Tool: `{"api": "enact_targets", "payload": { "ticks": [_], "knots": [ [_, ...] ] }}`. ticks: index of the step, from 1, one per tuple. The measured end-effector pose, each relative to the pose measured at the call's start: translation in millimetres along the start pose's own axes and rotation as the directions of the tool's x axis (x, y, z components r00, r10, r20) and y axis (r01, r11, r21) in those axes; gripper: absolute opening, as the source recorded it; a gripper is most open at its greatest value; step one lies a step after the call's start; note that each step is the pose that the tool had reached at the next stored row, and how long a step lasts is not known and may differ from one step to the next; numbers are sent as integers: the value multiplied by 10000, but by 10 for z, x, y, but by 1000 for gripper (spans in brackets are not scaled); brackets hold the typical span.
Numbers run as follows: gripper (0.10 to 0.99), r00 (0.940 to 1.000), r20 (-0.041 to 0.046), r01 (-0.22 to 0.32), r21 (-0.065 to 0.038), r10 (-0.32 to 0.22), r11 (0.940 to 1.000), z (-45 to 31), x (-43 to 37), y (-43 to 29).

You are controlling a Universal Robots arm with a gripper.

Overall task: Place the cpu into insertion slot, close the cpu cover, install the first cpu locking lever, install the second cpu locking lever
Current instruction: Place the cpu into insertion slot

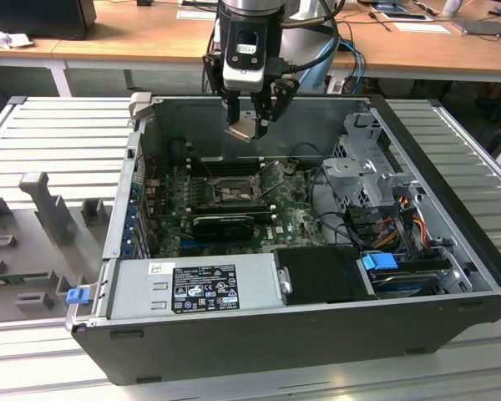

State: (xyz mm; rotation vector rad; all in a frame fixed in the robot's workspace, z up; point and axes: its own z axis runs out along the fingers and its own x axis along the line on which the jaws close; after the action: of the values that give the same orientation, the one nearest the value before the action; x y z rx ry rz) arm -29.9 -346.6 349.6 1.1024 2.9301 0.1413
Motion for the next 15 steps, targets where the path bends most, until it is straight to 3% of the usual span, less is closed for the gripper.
{"api": "enact_targets", "payload": {
  "ticks": [15],
  "knots": [
    [529, 10000, 29, -64, 27, 64, 10000, 26, -1, -2]
  ]
}}
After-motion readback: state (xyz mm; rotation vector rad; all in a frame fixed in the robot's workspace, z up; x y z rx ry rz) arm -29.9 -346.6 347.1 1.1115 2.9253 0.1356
